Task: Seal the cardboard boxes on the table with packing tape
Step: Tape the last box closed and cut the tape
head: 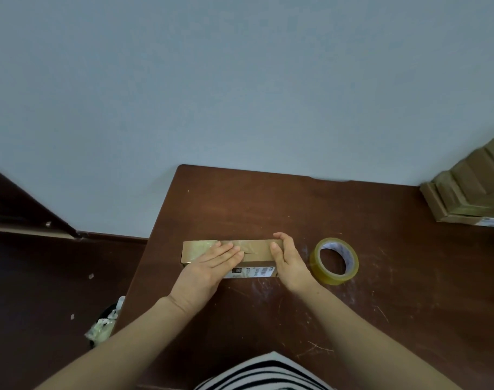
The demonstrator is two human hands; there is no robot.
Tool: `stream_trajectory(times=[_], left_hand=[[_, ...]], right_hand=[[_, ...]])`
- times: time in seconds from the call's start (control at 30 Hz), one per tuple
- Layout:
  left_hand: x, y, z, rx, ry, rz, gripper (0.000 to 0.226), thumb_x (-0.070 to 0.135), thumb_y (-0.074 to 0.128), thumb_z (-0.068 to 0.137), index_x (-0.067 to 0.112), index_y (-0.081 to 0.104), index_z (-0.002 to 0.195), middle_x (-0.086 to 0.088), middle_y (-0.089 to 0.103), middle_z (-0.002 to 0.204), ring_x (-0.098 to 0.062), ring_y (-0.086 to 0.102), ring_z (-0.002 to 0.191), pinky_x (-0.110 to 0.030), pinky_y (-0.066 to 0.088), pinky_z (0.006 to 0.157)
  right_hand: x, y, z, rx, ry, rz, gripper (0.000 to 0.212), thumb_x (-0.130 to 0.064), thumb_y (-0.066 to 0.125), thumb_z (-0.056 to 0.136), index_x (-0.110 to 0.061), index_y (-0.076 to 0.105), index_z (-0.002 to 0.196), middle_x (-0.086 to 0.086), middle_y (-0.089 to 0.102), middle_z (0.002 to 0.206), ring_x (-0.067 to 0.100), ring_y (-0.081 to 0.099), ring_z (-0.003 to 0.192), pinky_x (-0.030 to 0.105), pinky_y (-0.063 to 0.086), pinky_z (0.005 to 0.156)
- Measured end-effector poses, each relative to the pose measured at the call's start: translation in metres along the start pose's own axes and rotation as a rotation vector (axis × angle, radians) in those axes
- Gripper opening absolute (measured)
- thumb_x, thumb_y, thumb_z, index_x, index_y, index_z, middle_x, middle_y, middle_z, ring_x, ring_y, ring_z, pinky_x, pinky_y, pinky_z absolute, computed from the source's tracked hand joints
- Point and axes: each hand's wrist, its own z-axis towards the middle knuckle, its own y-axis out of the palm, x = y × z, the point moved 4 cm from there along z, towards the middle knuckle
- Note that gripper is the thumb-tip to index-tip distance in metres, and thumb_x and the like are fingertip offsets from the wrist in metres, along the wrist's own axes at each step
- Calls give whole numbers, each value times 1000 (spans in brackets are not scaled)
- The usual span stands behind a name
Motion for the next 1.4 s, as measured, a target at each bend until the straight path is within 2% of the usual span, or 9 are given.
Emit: stream_trajectory(times=[0.13, 0.27, 0.37, 0.5, 0.67, 0.77, 0.83, 1.0, 1.4], left_hand=[[4, 3, 2, 13, -9, -21, 61, -14, 86, 48, 4, 73, 105, -8, 71, 108, -23, 68, 102, -27, 38, 103], [4, -1, 4, 61, 10, -22, 60, -16, 86, 47, 3, 73, 102, -9, 71, 107, -24, 68, 100, -41, 50, 89], [4, -4, 4, 80, 29, -18, 57, -16, 86, 49, 0, 73, 101, -11, 71, 106, -26, 69, 99, -41, 51, 87], [6, -4, 3, 93, 35, -30, 56, -17, 86, 47, 0, 74, 99, -11, 72, 103, -26, 69, 97, -42, 53, 83], [3, -3, 2, 97, 82, -28, 36, -8, 76, 67, 0, 73, 101, -11, 71, 106, -27, 69, 98, -40, 52, 86], [0, -4, 0, 97, 120, -21, 31, 3, 51, 80, -1, 72, 103, -11, 71, 107, -27, 68, 100, -40, 50, 89], [-1, -3, 1, 121, 93, -13, 28, -3, 64, 77, -1, 72, 103, -12, 71, 107, -27, 68, 100, -42, 50, 89], [6, -3, 7, 90, 22, -20, 57, -15, 87, 43, 1, 75, 96, -10, 73, 100, -25, 71, 93, -40, 55, 78], [-6, 3, 2, -47, -51, 51, 59, 22, 80, 74, 10, 60, 128, -8, 56, 135, -28, 50, 127, -42, 47, 96]], right_hand=[[-22, 1, -10, 163, -313, -530, 51, -34, 23, 105, -22, 12, 153, -2, 3, 161, 14, -5, 148, 28, -16, 114], [-28, 15, -19, 38, -498, -777, 50, -37, 18, 105, -24, 11, 153, -3, 2, 161, 15, -8, 148, 34, -25, 110], [-25, 9, -18, -3, -559, -843, 51, -26, 32, 105, -26, 14, 152, 5, 1, 160, 26, -4, 148, 44, -22, 111], [-36, 10, -21, 63, -621, -875, 65, -5, 85, 65, -18, 64, 125, 17, 57, 132, 35, 54, 123, 59, 34, 100], [-35, 10, -17, 40, -579, -896, 63, -6, 58, 91, -22, 35, 147, 14, 26, 155, 33, 19, 145, 52, -8, 112], [-39, 9, -23, 69, -615, -875, 67, -5, 86, 63, -18, 63, 125, 17, 58, 132, 35, 53, 124, 59, 30, 103], [-43, 8, -22, 115, -633, -879, 68, -7, 93, 48, -18, 72, 111, 14, 67, 117, 32, 64, 110, 56, 46, 91], [-34, 13, -10, -28, -539, -924, 58, -10, 42, 99, -26, 21, 151, 9, 12, 160, 24, 6, 148, 45, -9, 117], [-30, 7, -6, -10, -471, -728, 54, -30, 37, 103, -15, 19, 151, 1, 29, 156, 9, 10, 147, 29, -10, 117]])
